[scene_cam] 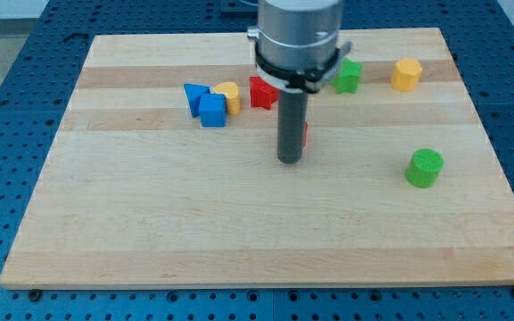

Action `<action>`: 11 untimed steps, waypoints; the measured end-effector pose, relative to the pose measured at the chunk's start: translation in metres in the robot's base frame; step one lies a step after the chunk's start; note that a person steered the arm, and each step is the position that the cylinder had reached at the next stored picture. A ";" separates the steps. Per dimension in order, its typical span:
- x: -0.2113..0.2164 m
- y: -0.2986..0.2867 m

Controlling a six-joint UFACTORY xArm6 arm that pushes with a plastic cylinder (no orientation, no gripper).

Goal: Push the red circle closer to the red star

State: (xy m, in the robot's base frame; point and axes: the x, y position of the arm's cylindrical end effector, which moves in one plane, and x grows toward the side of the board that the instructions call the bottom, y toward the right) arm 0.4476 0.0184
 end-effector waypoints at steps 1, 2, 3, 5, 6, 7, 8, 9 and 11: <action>-0.028 -0.018; -0.010 -0.024; 0.046 -0.017; 0.012 0.058; -0.023 0.058; -0.026 0.053; -0.031 0.027; -0.034 0.002; -0.037 -0.042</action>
